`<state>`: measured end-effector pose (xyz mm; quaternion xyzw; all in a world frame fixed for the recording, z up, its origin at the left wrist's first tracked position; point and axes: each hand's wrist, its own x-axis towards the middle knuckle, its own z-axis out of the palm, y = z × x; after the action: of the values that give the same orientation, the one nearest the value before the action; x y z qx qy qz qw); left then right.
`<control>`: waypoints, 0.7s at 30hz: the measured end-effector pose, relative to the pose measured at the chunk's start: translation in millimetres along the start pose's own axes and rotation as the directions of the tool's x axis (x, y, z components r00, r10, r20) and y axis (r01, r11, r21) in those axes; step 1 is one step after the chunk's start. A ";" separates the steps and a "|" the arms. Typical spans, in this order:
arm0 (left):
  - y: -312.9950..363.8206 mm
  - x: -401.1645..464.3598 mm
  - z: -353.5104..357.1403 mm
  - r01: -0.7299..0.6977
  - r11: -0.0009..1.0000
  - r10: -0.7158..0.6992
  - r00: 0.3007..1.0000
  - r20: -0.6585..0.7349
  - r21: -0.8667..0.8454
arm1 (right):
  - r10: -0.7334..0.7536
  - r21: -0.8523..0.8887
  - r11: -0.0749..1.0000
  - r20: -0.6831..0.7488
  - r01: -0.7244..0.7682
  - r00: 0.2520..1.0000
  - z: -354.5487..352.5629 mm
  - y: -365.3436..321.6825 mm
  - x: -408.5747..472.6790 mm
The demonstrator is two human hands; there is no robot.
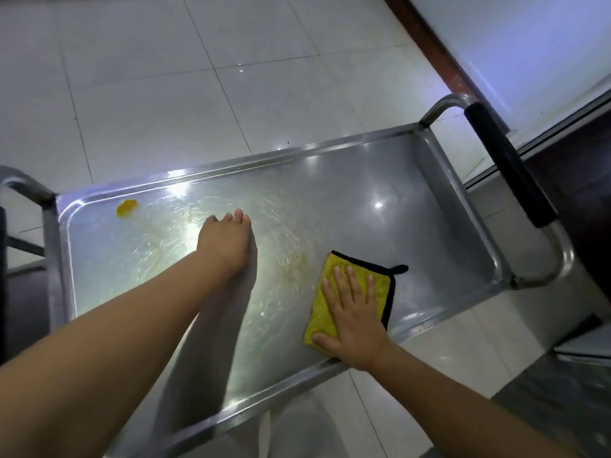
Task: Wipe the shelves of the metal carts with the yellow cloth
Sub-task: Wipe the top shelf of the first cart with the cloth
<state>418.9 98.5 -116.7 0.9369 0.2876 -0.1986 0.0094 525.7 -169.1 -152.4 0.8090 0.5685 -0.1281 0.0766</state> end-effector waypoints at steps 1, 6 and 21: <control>-1.1 -1.1 1.2 -0.005 1.000 0.005 1.000 -0.008 -0.002 | 0.063 0.003 0.998 0.005 -0.063 0.998 0.6 -10.8 -1.6; -8.9 -6.6 7.1 -0.072 0.996 0.067 0.995 -0.072 -0.060 | 0.341 0.051 0.939 -0.009 -0.340 0.940 0.6 -53.6 10.9; -89.8 -27.2 9.5 0.017 0.999 -0.010 0.992 0.128 -0.049 | 0.453 0.149 0.881 0.012 -0.449 0.892 -12.1 -64.4 58.2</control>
<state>346.1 157.6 -106.5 0.9198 0.2976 -0.2509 0.0500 485.3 -91.5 -156.6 0.9238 0.3547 -0.1389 0.0377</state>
